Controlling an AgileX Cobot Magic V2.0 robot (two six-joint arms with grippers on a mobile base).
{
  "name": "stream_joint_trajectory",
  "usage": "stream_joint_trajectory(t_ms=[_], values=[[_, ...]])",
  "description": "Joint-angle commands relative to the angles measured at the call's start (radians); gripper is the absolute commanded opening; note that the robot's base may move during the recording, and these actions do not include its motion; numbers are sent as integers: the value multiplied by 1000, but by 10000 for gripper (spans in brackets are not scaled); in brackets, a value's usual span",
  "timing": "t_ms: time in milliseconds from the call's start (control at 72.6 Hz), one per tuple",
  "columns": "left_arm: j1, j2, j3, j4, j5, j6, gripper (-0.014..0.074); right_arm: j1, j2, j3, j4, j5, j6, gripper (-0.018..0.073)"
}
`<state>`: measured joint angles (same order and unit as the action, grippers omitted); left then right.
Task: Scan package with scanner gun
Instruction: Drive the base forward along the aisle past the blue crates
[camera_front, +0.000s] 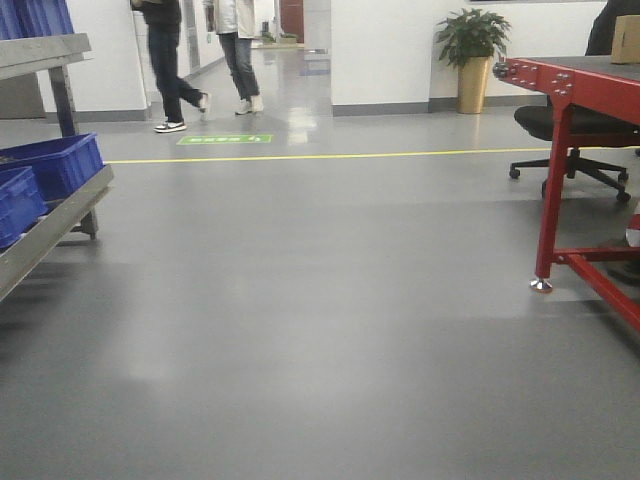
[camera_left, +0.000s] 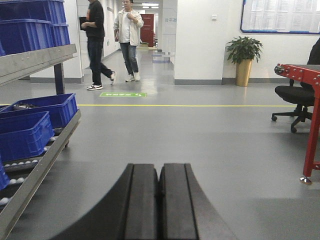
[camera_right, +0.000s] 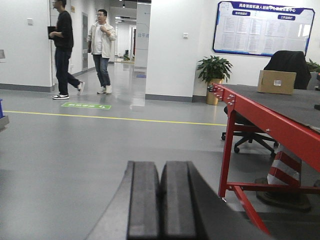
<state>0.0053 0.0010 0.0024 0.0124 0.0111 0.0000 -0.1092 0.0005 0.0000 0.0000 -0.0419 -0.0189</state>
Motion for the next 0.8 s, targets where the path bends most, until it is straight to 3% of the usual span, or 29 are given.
stream_joint_trajectory(t_ms=[0, 785], values=[[2, -1, -2, -5, -17, 0, -111, 2, -1, 0, 0, -18, -8, -163], [2, -1, -2, -5, -17, 0, -111, 2, -1, 0, 0, -18, -8, -163]])
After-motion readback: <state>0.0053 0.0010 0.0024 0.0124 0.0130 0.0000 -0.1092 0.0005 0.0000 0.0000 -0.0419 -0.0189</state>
